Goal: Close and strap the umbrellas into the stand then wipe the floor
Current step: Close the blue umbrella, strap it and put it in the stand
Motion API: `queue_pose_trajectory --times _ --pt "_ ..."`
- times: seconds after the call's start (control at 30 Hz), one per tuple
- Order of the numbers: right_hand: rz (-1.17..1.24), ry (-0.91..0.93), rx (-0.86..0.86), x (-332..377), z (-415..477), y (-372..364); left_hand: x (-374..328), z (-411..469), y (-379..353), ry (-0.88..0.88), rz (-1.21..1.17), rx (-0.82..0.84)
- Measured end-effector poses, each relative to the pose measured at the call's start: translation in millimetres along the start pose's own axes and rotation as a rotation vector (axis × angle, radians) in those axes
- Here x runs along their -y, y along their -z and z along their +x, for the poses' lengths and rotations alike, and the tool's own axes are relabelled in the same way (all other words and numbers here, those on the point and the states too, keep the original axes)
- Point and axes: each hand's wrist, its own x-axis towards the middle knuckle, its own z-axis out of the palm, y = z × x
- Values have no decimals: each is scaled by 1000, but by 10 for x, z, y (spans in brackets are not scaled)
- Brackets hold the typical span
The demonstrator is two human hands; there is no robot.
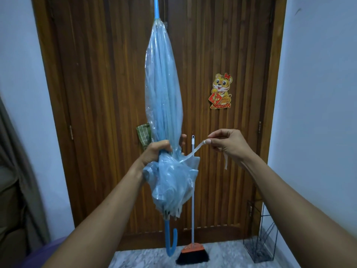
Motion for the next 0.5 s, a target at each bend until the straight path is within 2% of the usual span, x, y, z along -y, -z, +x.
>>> queue_pose_trajectory --times 0.2,0.4,0.5 --pt "-6 5 9 -38 110 -303 -19 32 -172 -14 26 77" --pt "-116 31 -1 -56 179 -419 -7 4 -131 23 -7 25" --pt "-201 -9 -59 -51 199 -492 60 34 -153 39 51 -83"
